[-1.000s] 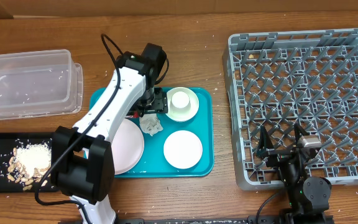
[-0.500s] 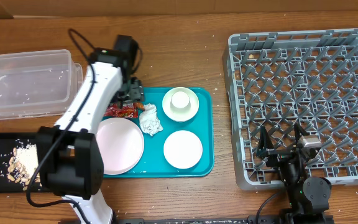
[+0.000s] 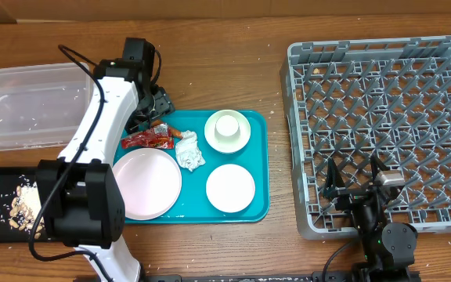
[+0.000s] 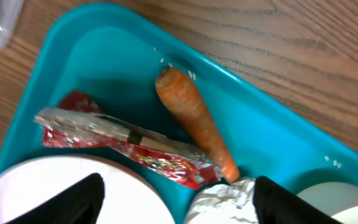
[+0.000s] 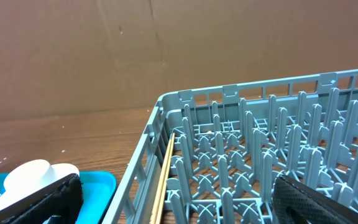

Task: Sort waste into correct bins and load items into the dishwasher
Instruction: 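Lower the left gripper onto the red snack wrapper and grip it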

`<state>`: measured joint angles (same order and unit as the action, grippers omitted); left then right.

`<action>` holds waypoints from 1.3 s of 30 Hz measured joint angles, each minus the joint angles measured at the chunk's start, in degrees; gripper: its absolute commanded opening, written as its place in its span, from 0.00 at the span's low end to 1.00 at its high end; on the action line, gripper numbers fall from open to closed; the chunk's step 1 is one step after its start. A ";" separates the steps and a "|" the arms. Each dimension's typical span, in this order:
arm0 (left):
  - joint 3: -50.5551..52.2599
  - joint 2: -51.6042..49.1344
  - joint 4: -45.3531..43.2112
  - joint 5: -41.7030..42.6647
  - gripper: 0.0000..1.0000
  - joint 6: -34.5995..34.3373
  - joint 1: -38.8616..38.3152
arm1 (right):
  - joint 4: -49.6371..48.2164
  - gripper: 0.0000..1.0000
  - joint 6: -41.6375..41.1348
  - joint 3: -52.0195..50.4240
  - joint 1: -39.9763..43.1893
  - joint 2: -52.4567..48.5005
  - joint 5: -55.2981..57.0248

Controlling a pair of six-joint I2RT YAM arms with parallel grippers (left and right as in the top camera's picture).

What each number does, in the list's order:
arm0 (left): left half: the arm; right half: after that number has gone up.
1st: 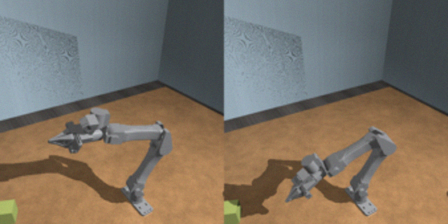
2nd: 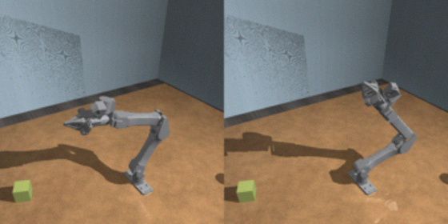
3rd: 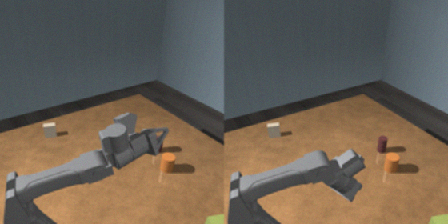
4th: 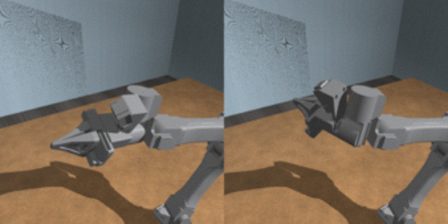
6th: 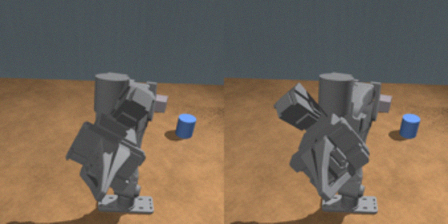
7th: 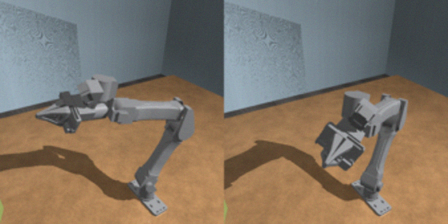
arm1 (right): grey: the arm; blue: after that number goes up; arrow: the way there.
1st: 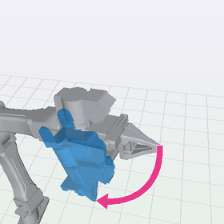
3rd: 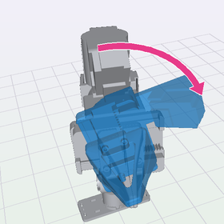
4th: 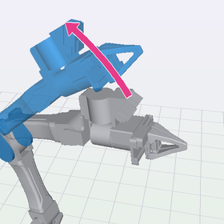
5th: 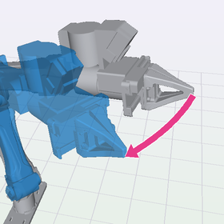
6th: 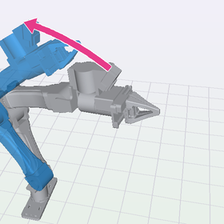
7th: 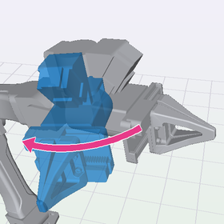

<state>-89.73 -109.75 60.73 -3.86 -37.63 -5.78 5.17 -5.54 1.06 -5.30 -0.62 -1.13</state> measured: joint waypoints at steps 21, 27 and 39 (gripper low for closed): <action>-0.04 -5.03 0.31 3.87 0.97 -4.02 -0.24 | -0.02 1.00 0.02 0.00 0.00 -0.02 -0.02; -0.04 -5.03 0.07 3.87 0.82 -4.17 -0.22 | 0.00 1.00 0.02 0.00 0.00 0.00 -0.02; 0.09 -5.03 -0.98 2.49 0.76 -8.85 -1.03 | -0.02 1.00 0.00 0.00 0.00 0.00 -0.02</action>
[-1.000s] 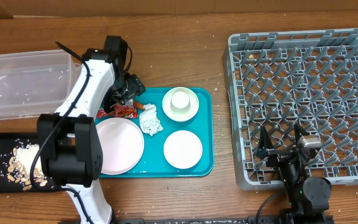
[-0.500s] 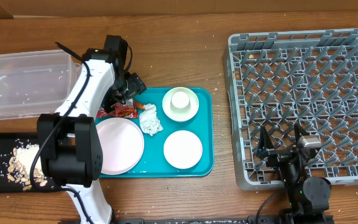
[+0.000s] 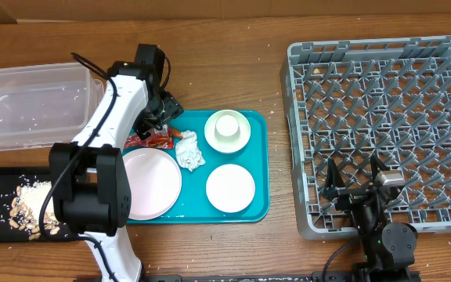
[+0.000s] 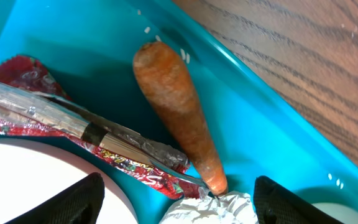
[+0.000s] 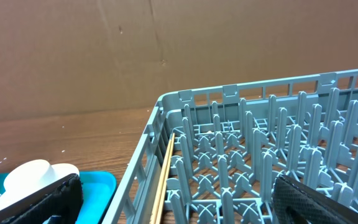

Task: Sort waste into correct bins and load items into the dishwasher
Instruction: 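Lower the left gripper onto the red snack wrapper and grip it, then lift the wrapper with the left gripper and drop it into the clear bin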

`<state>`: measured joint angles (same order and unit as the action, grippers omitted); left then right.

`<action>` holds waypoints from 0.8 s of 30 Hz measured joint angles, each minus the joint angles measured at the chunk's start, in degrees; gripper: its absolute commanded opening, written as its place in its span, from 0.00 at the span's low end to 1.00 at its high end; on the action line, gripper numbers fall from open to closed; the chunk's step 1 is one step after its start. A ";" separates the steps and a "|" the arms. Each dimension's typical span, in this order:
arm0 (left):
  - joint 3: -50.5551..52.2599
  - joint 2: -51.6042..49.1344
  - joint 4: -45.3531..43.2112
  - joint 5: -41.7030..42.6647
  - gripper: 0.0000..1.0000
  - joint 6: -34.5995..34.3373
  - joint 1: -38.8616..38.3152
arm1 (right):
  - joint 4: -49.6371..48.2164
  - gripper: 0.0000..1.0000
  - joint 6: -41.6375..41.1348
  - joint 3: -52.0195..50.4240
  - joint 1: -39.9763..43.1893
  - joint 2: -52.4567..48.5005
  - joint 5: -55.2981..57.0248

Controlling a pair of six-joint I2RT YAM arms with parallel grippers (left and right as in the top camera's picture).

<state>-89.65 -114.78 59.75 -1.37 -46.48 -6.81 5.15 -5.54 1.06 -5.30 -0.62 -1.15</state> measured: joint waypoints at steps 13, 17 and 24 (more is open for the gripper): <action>1.36 0.00 -2.86 -1.03 0.65 -3.37 -0.02 | -0.02 1.00 0.00 0.00 0.00 0.00 0.00; 3.61 0.00 -5.42 -1.01 0.66 -3.85 -0.02 | 0.02 1.00 0.00 0.00 0.00 0.00 0.00; 5.66 0.00 -5.88 -1.88 0.61 -4.44 -0.02 | 0.00 1.00 0.00 0.00 0.00 0.00 0.00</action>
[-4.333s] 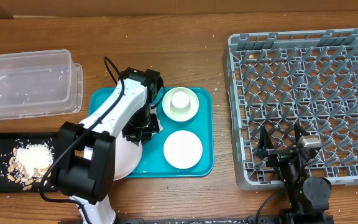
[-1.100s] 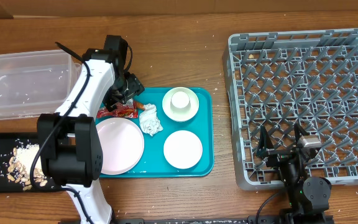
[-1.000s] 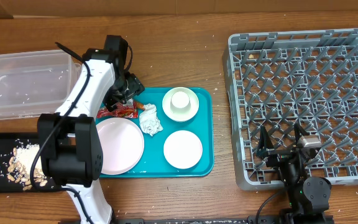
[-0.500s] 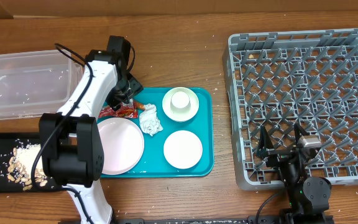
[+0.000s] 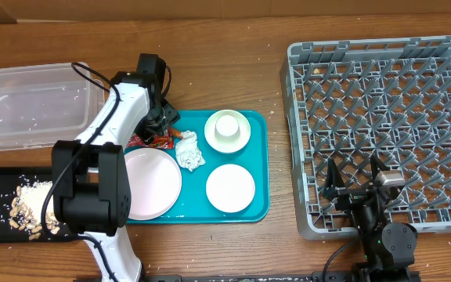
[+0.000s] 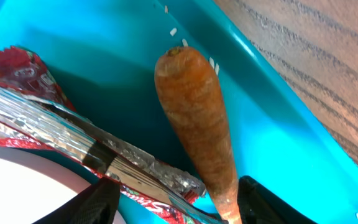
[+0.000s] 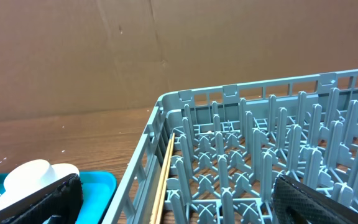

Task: Sort waste into correct bins and load items into the dishwasher
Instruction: 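Lift the wrapper with the left gripper and drop it into the clear bin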

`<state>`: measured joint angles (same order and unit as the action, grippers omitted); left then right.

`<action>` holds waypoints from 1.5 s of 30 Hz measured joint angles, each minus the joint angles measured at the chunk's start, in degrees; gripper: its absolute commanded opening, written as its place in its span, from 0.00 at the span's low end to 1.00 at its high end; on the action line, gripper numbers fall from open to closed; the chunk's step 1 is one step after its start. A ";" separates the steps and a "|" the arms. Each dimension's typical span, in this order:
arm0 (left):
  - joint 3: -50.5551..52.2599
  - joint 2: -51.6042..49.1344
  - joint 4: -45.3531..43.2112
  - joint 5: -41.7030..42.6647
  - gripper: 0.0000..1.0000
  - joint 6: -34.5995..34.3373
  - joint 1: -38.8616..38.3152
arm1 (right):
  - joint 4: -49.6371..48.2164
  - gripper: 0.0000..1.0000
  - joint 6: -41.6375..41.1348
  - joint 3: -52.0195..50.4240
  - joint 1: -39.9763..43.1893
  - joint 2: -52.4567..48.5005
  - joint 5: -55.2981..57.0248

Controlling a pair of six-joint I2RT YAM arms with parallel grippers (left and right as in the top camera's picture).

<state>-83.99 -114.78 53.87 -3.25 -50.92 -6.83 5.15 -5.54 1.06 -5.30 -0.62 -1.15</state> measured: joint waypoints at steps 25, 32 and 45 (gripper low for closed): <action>-7.80 0.00 12.44 -2.01 0.04 0.48 -0.11 | 0.04 1.00 0.00 0.00 0.00 0.00 0.00; -18.88 0.31 21.62 -5.62 0.04 1.88 -0.31 | 0.04 1.00 0.00 0.00 0.00 -0.02 0.00; -30.91 4.63 24.24 -17.25 0.04 2.01 6.91 | 0.02 1.00 0.00 0.00 0.00 0.00 0.00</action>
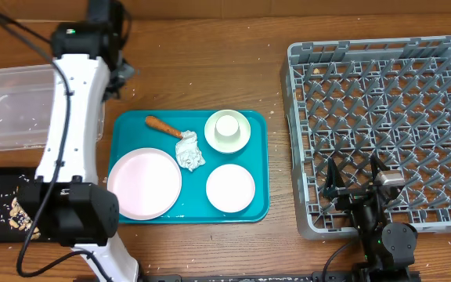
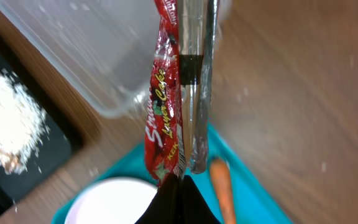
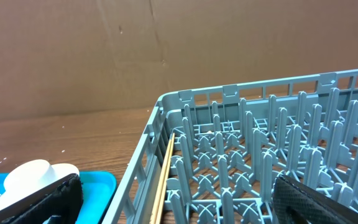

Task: Sort waste into correct bins and load items into the dishwasher
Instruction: 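Lift the wrapper with the left gripper and drop it into the clear bin, then move the left gripper to the tissue on the teal tray and grip it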

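My left gripper (image 2: 180, 182) is shut on a red and silver snack wrapper (image 2: 166, 93), which hangs over the table beside the corner of the clear plastic bin (image 2: 98, 56). Seen from overhead, the left gripper (image 1: 120, 77) is up off the teal tray (image 1: 263, 168), between it and the clear bin (image 1: 22, 106). On the tray lie a carrot (image 1: 163, 124), a foil ball (image 1: 189, 151), a pink plate (image 1: 144, 182), a white plate (image 1: 230, 188) and a cup on a saucer (image 1: 227, 129). My right gripper (image 3: 179, 199) rests open at the near edge of the grey dish rack (image 1: 382, 125).
A black bin holding food scraps sits at the front left, below the clear bin. Chopsticks (image 3: 165, 174) lie along the rack's left wall. A brown cardboard wall stands behind the table.
My left gripper was open low over the carrot and wrapper in the tray. It is now shut on the wrapper, raised and moved back-left toward the clear bin. The wrapper is gone from the tray.
The left gripper hung open above the tray's back-left corner, over the carrot and wrapper. It was closer to them at each later moment. Now it holds the wrapper in the air beside the clear bin, with the carrot left on the tray. The right arm stayed still.
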`<state>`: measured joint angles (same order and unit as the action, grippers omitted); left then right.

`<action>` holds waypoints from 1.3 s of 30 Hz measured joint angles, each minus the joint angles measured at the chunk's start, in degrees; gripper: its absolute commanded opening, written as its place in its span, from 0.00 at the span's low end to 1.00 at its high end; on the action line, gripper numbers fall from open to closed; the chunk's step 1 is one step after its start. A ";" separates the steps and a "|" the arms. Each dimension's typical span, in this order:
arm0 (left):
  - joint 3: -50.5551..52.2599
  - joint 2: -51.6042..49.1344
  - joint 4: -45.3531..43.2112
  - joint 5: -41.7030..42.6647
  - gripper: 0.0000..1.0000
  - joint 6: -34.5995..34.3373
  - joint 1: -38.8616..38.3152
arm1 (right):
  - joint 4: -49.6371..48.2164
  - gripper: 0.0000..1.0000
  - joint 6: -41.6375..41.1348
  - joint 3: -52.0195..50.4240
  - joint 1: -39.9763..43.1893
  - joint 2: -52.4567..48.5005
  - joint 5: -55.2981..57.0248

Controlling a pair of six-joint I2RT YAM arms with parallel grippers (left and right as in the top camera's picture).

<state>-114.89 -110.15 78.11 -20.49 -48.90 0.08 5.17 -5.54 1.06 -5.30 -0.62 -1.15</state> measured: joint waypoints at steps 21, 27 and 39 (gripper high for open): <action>0.44 -6.21 -10.86 -4.98 0.84 1.88 19.43 | 0.00 1.00 0.00 0.00 0.00 -0.02 0.00; 0.46 -6.23 -8.98 -2.19 0.85 6.08 19.41 | -0.02 1.00 0.02 0.00 0.00 0.00 -0.02; 0.48 -6.23 -2.95 32.81 0.84 23.41 17.09 | 0.00 1.00 0.00 0.00 0.00 0.00 0.00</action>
<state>-114.41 -116.38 75.16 12.32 -25.50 17.17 5.17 -5.54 1.06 -5.30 -0.62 -1.15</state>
